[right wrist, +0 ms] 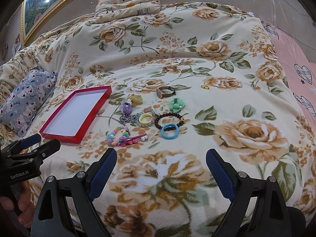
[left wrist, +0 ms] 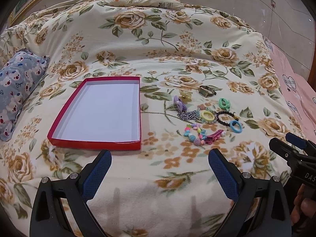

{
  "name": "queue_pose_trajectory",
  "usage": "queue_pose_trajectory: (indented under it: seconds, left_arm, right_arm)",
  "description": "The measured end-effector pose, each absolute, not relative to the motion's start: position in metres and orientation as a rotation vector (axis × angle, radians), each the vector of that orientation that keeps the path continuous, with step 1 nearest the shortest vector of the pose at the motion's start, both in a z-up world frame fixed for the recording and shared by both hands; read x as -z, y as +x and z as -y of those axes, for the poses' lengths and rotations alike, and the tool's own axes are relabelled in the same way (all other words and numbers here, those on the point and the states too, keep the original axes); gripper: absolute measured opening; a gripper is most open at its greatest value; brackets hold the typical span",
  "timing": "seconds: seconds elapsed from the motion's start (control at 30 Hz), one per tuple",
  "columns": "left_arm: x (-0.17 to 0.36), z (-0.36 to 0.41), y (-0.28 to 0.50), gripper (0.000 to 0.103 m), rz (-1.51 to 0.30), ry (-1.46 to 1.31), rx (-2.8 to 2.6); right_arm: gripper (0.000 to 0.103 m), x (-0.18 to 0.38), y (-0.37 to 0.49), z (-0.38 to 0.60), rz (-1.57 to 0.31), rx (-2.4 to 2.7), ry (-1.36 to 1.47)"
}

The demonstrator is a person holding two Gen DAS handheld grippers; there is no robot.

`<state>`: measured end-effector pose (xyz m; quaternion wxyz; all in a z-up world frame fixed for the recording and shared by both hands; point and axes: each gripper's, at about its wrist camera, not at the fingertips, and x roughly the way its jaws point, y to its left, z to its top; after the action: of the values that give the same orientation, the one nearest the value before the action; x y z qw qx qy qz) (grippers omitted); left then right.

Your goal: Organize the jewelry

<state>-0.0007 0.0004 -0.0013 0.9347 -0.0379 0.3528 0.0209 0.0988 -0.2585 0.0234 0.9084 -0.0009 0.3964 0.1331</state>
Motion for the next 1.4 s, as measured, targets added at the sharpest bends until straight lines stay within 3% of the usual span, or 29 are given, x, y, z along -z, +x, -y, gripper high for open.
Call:
queue_pose_trajectory:
  seconds: [0.93, 1.4]
  left_arm:
    - [0.000, 0.000, -0.001, 0.100, -0.725, -0.077, -0.043]
    - [0.003, -0.004, 0.041, 0.100, -0.783, -0.085, -0.011]
  right_arm:
    - [0.093, -0.024, 0.099, 0.254, -0.808, -0.288, 0.002]
    - [0.093, -0.016, 0.123, 0.258, -0.856, -0.292, 0.043]
